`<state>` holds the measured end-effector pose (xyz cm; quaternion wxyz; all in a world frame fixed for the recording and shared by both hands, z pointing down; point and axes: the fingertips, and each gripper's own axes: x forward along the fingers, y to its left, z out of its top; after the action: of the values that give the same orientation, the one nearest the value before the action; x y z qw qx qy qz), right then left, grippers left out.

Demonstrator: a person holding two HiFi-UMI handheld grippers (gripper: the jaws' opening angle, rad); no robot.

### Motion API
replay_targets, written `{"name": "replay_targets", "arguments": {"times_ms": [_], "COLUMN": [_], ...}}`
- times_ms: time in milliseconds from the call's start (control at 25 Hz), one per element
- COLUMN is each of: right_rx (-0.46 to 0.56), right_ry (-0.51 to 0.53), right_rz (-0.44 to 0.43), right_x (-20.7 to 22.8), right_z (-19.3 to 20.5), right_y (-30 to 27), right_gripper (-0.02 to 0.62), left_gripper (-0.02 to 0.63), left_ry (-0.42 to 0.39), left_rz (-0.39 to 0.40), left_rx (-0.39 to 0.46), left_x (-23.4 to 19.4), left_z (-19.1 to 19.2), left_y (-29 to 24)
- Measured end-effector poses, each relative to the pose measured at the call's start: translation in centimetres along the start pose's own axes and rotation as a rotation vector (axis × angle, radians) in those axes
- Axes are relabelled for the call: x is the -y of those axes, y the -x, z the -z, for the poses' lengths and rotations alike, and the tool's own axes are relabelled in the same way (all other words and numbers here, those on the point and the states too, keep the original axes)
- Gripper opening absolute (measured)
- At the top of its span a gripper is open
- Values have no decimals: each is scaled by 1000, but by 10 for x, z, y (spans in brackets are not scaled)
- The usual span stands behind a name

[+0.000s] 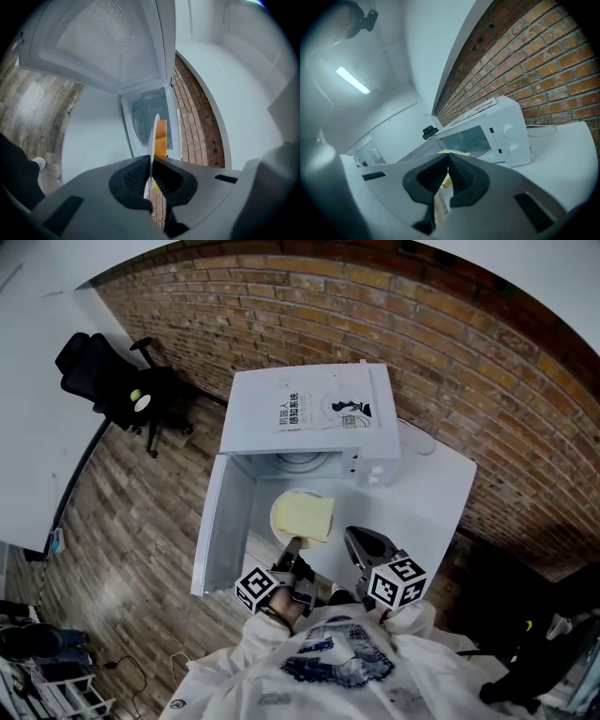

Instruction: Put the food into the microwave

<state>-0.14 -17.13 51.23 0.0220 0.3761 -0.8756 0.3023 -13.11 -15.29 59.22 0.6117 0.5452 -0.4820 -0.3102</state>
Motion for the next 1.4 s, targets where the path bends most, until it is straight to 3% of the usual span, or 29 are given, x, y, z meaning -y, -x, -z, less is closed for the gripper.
{"name": "replay_targets", "arguments": {"times_ms": [720, 1400], "right_rx": [-19, -68], "right_ry": [-17, -5], "right_rz": [30, 52], "right_x": [30, 42], "right_z": [-7, -2], "right_y": [0, -11], "right_gripper": [15, 15], "left_gripper": [20, 20], "left_ry": [3, 98], "left_rz": [-32, -48], "left_rx": [24, 72], "left_x": [-16, -55], "left_z": [-17, -49], "left_y": [-44, -102]}}
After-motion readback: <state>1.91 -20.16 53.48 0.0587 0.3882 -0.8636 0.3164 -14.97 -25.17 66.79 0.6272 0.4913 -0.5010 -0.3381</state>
